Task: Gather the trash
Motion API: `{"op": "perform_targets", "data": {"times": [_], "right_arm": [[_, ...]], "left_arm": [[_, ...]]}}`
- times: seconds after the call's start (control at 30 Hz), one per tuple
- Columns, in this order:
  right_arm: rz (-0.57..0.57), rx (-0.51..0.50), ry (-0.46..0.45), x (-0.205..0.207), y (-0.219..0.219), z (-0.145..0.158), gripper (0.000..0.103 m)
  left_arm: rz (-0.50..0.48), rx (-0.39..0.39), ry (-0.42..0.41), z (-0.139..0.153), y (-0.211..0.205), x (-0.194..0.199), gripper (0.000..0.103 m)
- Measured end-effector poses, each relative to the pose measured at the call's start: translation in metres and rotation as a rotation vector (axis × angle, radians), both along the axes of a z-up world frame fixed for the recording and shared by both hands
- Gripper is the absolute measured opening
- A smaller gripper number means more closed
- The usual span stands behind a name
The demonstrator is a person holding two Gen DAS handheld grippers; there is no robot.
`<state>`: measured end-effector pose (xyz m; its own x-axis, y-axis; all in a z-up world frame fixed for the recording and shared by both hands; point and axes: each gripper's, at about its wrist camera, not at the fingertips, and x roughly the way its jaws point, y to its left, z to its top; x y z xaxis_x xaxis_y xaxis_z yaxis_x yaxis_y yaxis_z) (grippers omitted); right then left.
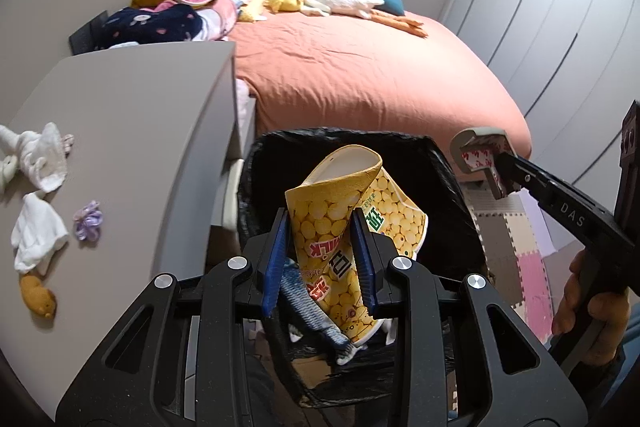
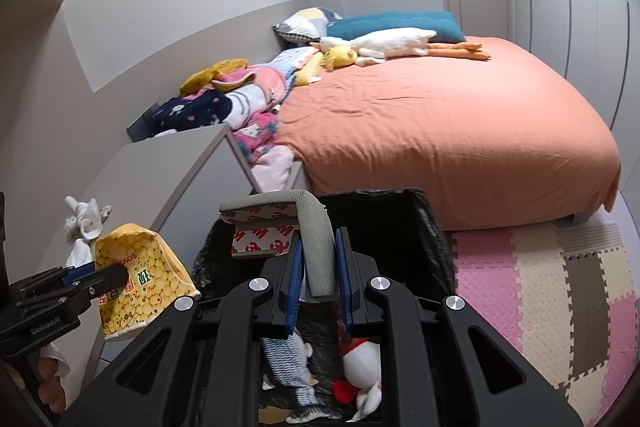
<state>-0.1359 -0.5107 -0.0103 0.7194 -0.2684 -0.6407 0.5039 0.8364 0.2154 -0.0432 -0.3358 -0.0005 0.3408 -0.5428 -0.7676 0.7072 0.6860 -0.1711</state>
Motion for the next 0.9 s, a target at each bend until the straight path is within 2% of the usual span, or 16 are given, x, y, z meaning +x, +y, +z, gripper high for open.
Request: {"op": "perform_targets", "data": {"times": [0.47, 0.9], "right_arm": [[-0.09, -0.013, 0.023, -0.027, -0.023, -0.006, 0.017], [-0.133, -0.027, 0.062, -0.027, -0.028, -0.014, 0.018]], "left_arm": [[-0.097, 0.033, 0.019, -0.015, -0.04, -0.014, 0.031], [-0.142, 0.074, 0.036, -0.031, -0.056, -0.015, 0.031]]}}
